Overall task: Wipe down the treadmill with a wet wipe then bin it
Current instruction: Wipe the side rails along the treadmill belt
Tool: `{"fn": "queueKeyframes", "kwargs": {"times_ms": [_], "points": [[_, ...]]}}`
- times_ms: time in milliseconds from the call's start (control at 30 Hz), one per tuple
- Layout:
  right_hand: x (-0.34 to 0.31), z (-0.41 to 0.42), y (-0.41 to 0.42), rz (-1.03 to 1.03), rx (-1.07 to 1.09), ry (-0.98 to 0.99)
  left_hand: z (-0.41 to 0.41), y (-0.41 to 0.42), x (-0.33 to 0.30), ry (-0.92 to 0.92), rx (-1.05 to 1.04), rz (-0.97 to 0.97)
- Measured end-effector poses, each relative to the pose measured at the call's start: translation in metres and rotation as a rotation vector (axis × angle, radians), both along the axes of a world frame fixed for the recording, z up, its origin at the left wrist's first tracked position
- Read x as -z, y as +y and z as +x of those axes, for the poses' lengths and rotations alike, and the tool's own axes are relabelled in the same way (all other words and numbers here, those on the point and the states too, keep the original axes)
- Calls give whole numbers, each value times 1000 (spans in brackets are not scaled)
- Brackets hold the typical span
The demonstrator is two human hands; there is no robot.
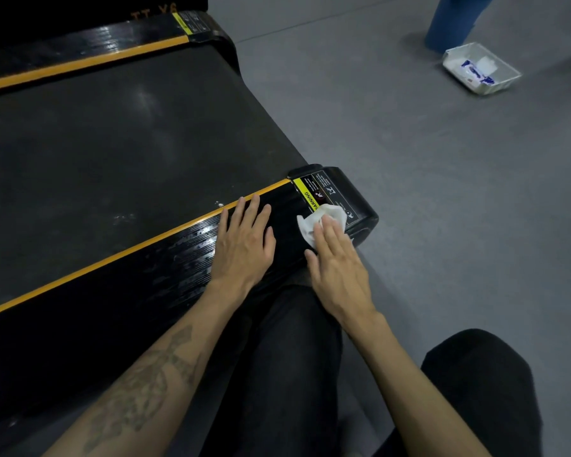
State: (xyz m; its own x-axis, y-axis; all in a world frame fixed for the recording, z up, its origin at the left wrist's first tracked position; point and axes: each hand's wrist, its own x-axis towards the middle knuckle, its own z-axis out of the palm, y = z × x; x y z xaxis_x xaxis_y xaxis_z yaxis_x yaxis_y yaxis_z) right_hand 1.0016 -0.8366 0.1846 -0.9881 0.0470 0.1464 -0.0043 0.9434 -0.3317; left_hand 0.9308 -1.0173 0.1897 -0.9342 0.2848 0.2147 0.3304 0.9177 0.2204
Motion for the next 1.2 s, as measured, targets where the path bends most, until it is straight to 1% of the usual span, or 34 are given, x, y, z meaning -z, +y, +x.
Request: {"fn": "queueKeyframes", "kwargs": {"times_ms": [67, 133, 267, 400, 467, 600, 733, 800, 933, 1067, 1133, 1200], "points": [[1, 10, -1, -63, 45, -29, -1, 1, 1, 14, 55, -18], [1, 18, -5, -120, 34, -31, -3, 2, 1, 14, 68, -23], [2, -5, 12, -92, 15, -35, -4, 10, 0, 5, 13, 10], [-2, 5, 6, -203, 128, -60, -5, 19, -1, -2, -33, 16], [-1, 15, -4, -231, 118, -60, -6, 24, -1, 14, -54, 36], [2, -5, 11, -207, 102, -49, -10, 32, -2, 32, -76, 49], [0, 1, 3, -282, 152, -72, -11, 31, -1, 29, -62, 45], [1, 3, -2, -265, 125, -55, -12, 32, -1, 21, -55, 30], [6, -23, 20, -149, 101, -13, -13, 34, 0, -31, -34, 8], [0, -7, 13, -158, 140, -5, -13, 35, -1, -45, -30, 10], [1, -1, 7, -110, 79, 7, -15, 36, -2, -45, -51, 16], [3, -15, 13, -74, 31, -1, -17, 37, -2, -47, -83, 14]]}}
